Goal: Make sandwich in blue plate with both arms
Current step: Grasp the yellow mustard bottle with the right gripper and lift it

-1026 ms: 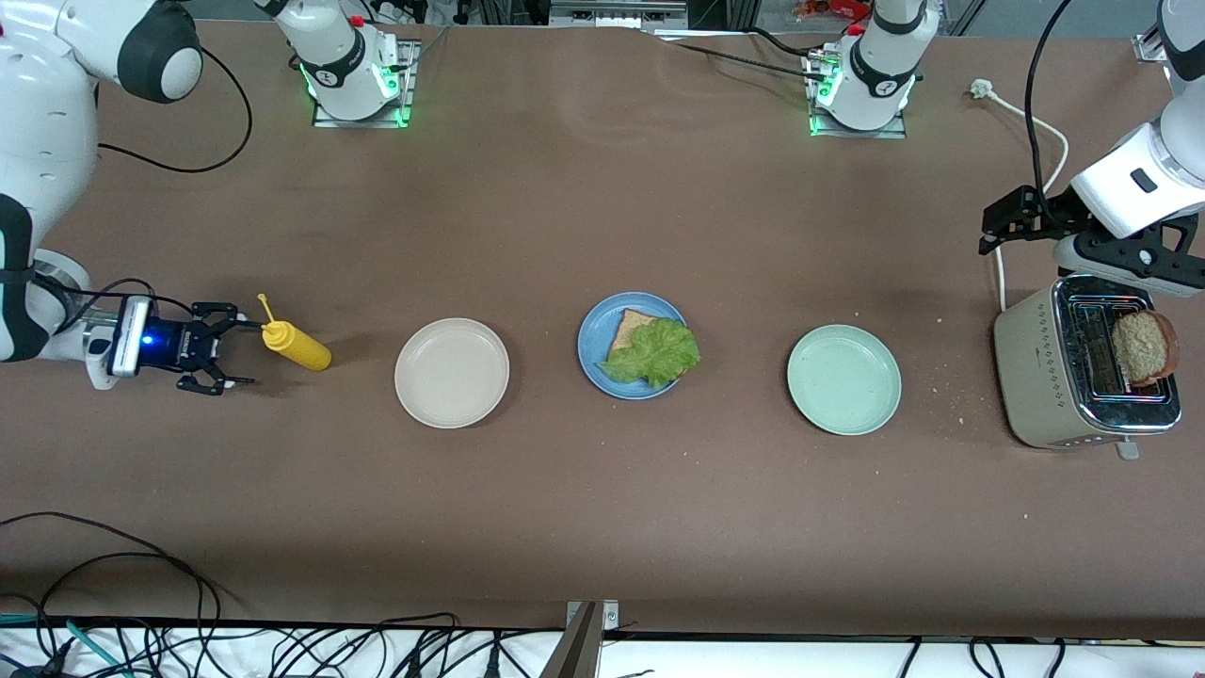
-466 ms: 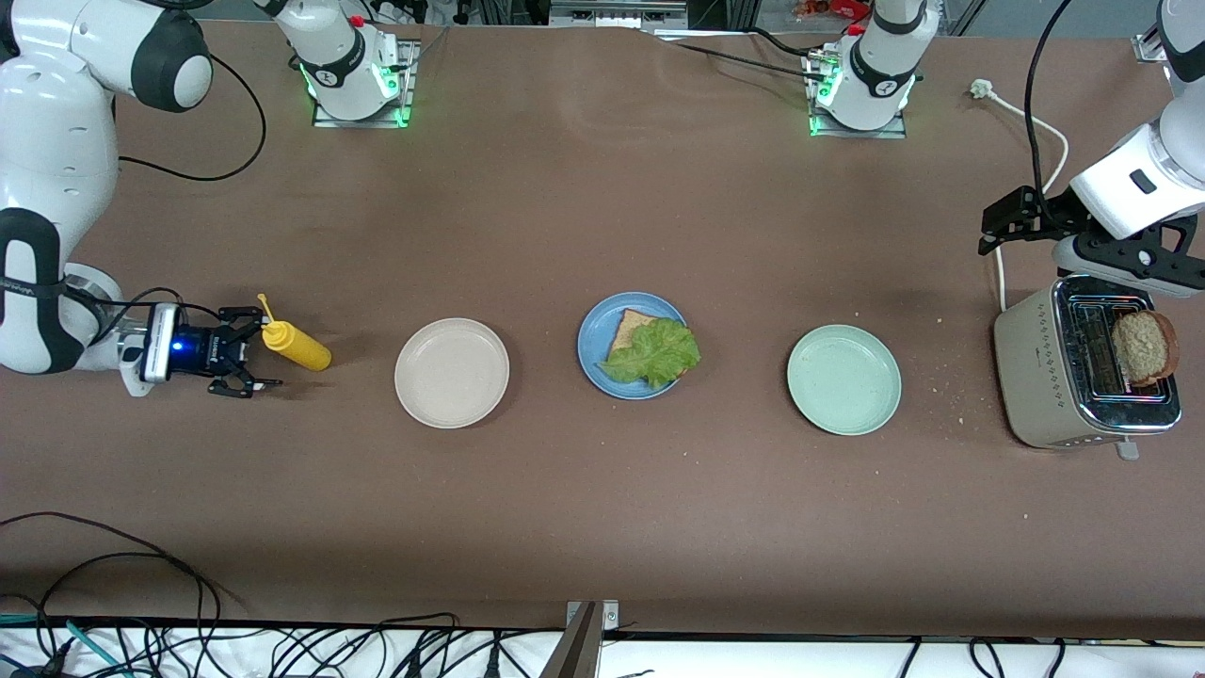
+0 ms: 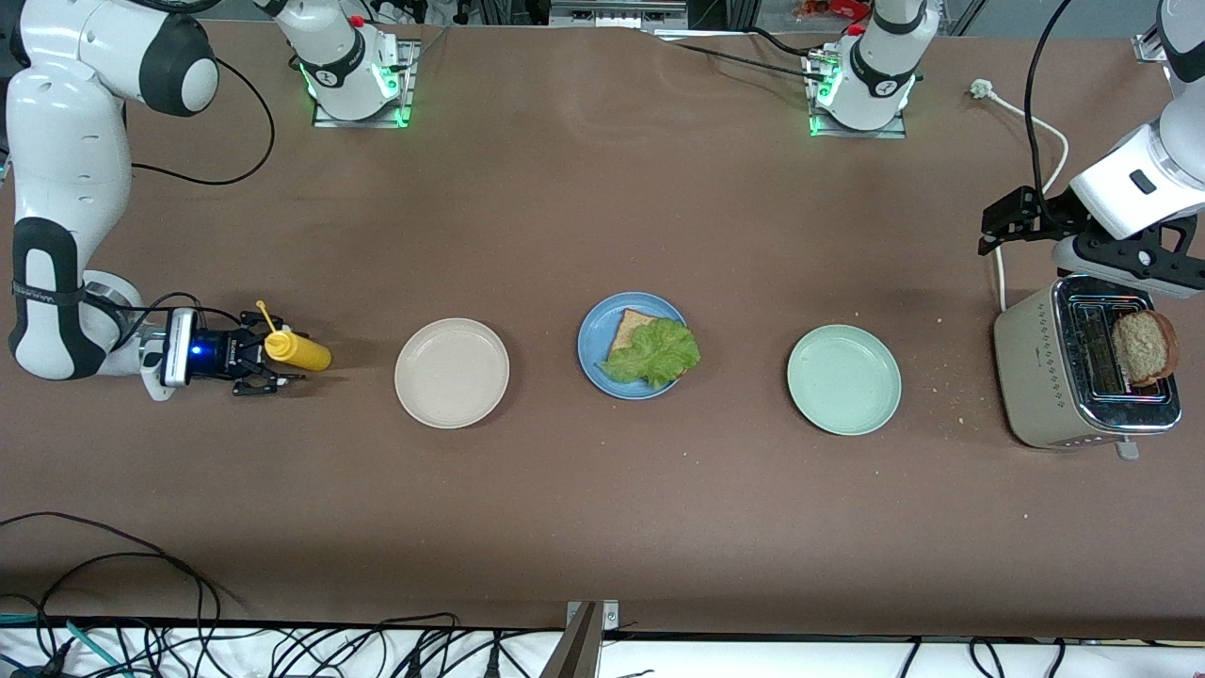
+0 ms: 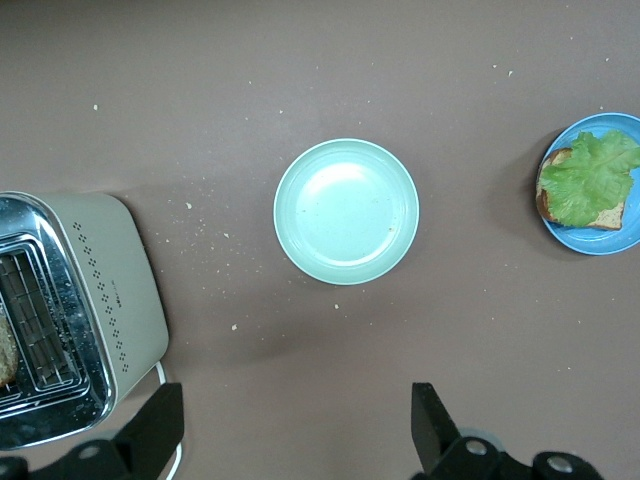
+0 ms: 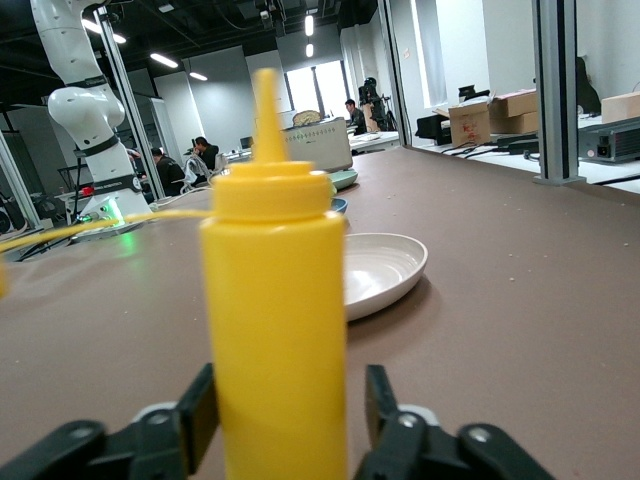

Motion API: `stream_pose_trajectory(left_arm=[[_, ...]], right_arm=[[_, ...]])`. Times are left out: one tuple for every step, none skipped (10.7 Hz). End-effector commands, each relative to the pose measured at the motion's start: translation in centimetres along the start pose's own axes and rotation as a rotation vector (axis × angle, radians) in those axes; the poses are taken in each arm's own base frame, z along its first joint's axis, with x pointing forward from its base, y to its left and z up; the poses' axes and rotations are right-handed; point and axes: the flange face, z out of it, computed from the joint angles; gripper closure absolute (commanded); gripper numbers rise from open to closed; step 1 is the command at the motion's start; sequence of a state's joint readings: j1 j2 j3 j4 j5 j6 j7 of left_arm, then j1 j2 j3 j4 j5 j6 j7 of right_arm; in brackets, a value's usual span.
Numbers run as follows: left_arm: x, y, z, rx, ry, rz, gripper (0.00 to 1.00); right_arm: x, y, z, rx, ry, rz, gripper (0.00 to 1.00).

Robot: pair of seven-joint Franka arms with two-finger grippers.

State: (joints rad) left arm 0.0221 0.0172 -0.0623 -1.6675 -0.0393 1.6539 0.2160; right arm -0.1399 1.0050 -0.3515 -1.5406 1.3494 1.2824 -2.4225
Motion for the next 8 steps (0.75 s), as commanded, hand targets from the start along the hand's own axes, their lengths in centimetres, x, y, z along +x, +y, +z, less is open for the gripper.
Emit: stream_pose_trajectory(left_arm=[[0.1, 0.1, -0.6, -0.025, 0.003, -0.009, 0.0], [0.1, 0.1, -0.6, -0.026, 0.003, -0.009, 0.0], [0.1, 0.1, -0.6, -0.026, 0.003, -0.009, 0.0], [0.1, 0.1, -0.6, -0.026, 0.003, -0.009, 0.0], [0.1, 0.1, -0.6, -0.026, 0.003, -0.009, 0.0], [0.1, 0.1, -0.6, -0.026, 0.003, -0.009, 0.0], [0.1, 0.1, -0.6, -0.026, 0.003, -0.009, 0.0], [0.1, 0.1, -0.6, -0.026, 0.003, -0.009, 0.0]], right_arm=[[0.9, 0.8, 0.7, 0.013, 0.018, 0.027, 0.86], [2.3, 1.5, 1.2, 0.023, 0.007, 0.039, 0.88], [4.9, 2.7, 1.4, 0.03, -0.018, 0.053, 0.88], [8.2, 4.3, 1.5, 0.037, -0.053, 0.089, 0.87], [11.2, 5.6, 1.7, 0.034, -0.096, 0.157, 0.87], [15.8, 7.1, 2.0, 0.013, -0.172, 0.208, 0.87], [20.1, 8.0, 2.6, -0.012, -0.261, 0.25, 0.85], [23.3, 8.4, 4.0, -0.04, -0.323, 0.281, 0.85]])
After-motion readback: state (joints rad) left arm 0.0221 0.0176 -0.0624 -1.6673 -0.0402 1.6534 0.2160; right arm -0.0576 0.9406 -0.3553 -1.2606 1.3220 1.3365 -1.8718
